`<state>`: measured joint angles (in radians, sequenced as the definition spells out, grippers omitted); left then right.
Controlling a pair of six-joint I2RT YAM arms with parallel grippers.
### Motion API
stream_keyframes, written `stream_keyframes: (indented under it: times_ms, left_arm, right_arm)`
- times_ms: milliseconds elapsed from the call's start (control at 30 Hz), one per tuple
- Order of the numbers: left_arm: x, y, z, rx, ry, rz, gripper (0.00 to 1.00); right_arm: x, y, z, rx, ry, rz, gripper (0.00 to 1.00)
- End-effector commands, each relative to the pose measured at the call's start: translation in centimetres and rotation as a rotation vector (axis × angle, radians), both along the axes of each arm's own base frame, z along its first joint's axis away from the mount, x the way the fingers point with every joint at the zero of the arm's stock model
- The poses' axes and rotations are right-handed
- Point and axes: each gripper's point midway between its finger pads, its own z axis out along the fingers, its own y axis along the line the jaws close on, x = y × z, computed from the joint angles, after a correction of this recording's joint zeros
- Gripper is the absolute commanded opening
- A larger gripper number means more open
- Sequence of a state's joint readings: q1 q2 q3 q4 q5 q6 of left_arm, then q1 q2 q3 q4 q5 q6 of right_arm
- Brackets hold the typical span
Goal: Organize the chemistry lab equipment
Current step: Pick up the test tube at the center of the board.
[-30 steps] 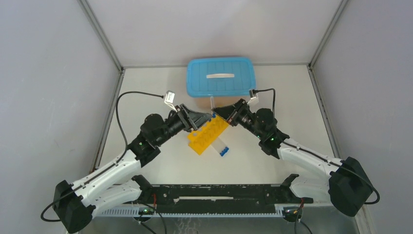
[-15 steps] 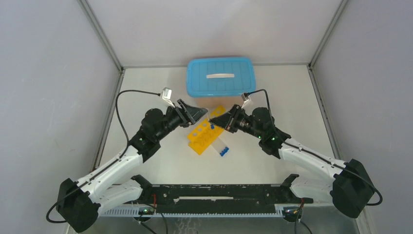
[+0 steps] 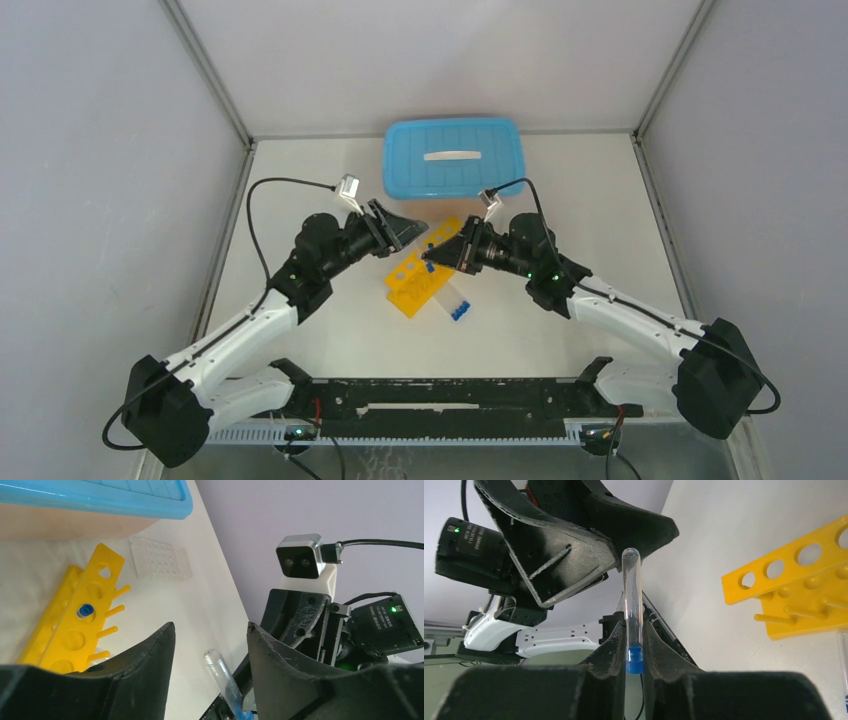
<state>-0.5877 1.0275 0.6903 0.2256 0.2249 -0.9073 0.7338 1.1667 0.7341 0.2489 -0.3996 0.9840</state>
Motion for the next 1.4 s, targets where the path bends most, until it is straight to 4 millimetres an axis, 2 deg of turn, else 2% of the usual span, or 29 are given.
stream_keyframes:
  times_ms: [0, 433, 633, 1000, 1367]
  left_arm:
    - [-0.1, -0.4, 3.7, -0.058, -0.087, -0.042, 0.56]
    - [-0.8, -0.7, 1.9, -0.046, -0.041, -0.106, 0.47]
    - [-0.8, -0.2, 2.0, -0.052, -0.044, -0.097, 0.4]
    - [-1.4, 0.6, 1.7, -0.046, -0.034, -0.106, 0.39]
    - [-2.1, 0.0, 1.1, -0.039, -0.008, -0.173, 0.36]
  right_arm:
    - [0.0, 0.8, 2.0, 0.029, -0.057, 0.04, 0.15]
    - [0.3, 1.1, 2.3, 0.033, -0.065, 0.049, 0.15]
    - [0.3, 1.0, 1.9, 0.022, -0.055, 0.053, 0.15]
    - [0.6, 0.8, 2.2, 0.03, -0.061, 0.054, 0.15]
    - [0.7, 1.0, 2.4, 0.031, -0.062, 0.068, 0.15]
